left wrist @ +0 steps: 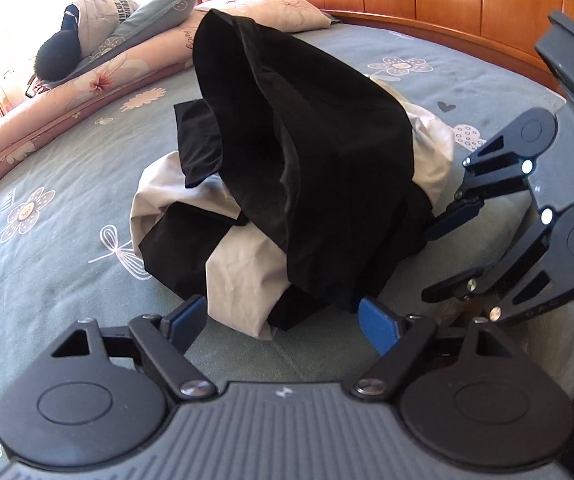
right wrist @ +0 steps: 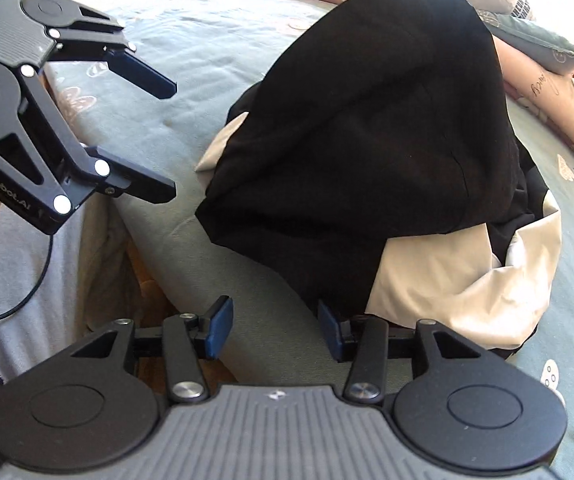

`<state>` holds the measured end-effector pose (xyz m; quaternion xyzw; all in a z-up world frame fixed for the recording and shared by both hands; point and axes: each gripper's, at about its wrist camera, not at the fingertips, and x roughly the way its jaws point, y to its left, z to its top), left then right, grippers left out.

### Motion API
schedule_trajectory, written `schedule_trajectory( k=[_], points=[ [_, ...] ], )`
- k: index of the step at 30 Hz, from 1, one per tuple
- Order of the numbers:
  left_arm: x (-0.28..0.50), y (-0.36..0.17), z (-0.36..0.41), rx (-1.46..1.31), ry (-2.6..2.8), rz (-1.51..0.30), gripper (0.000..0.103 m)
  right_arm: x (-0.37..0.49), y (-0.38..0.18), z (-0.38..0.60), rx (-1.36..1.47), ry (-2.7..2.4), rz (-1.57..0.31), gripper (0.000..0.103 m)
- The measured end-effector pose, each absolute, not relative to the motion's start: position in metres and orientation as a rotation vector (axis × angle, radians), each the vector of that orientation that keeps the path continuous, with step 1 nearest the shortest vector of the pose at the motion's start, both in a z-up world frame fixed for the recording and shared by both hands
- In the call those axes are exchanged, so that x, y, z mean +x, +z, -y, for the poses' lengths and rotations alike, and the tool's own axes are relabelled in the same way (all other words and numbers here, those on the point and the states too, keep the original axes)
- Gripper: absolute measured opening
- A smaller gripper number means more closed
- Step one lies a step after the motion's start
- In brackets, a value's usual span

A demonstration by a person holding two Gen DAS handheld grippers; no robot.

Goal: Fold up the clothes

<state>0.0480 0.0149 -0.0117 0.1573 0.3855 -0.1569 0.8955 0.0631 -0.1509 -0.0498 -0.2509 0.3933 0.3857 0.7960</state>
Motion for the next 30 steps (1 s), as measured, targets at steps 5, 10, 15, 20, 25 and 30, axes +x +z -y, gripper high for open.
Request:
schedule_trajectory(
  k=[5,10,15,20,25,30],
  points=[
    [0.063,-0.007,-0.019,0.237,-0.223,-0.806,0.084,0.072,-0.049,0.148,-0.520,0.739,-0.823,0.052],
    [0.072,-0.013,-0.025,0.172,-0.211,-0.822,0.084,0.092,-0.031,0.160,-0.402,0.657,-0.768,0.052],
    [0.078,-0.022,-0.027,0.171,-0.224,-0.846,0.084,0.116,-0.019,0.173,-0.334,0.621,-0.742,0.052],
    [0.085,-0.030,-0.029,0.159,-0.232,-0.864,0.084,0.140,-0.006,0.174,-0.300,0.589,-0.690,0.052],
    [0.098,-0.037,-0.031,0.143,-0.228,-0.873,0.084,0.169,0.005,0.182,-0.221,0.561,-0.660,0.052],
    [0.115,-0.033,-0.035,0.112,-0.233,-0.831,0.084,0.199,0.007,0.193,-0.138,0.504,-0.622,0.052]
  ],
)
